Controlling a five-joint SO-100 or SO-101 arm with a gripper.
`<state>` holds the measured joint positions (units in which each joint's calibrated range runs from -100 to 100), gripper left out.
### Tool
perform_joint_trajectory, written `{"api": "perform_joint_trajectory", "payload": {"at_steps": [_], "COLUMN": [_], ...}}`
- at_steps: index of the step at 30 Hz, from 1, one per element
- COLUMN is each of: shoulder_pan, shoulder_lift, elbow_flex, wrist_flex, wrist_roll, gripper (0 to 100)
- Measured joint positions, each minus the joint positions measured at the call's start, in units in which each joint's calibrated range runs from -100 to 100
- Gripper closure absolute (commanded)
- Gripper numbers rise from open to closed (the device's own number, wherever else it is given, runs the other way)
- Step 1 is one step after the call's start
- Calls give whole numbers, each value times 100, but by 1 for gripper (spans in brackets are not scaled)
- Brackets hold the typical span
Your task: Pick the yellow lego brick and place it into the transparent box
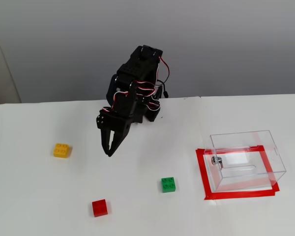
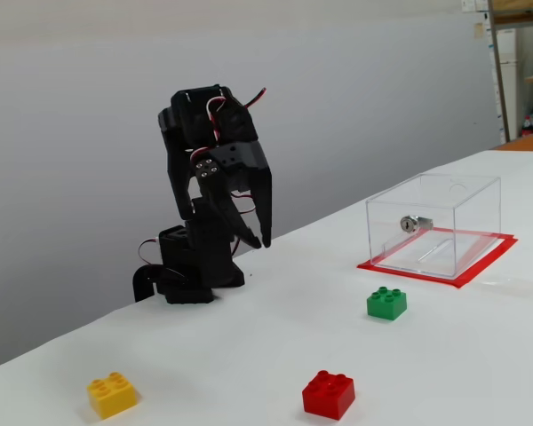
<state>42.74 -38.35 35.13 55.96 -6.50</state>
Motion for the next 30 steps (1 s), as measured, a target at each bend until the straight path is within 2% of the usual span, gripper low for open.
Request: {"api": "perform_joint_trajectory", "payload": {"at_steps": [6,15,22,30], "shoulder_pan": [652,1784,2457,2714], "shoulder_lift": [786,2038,3019,3704], "elbow_flex": [-777,-1871,-2630,-3566], "wrist_flex": [189,1320,1568,1568], "wrist_roll": [0,-264,-557,-757], "gripper": [98,98,87,80]}}
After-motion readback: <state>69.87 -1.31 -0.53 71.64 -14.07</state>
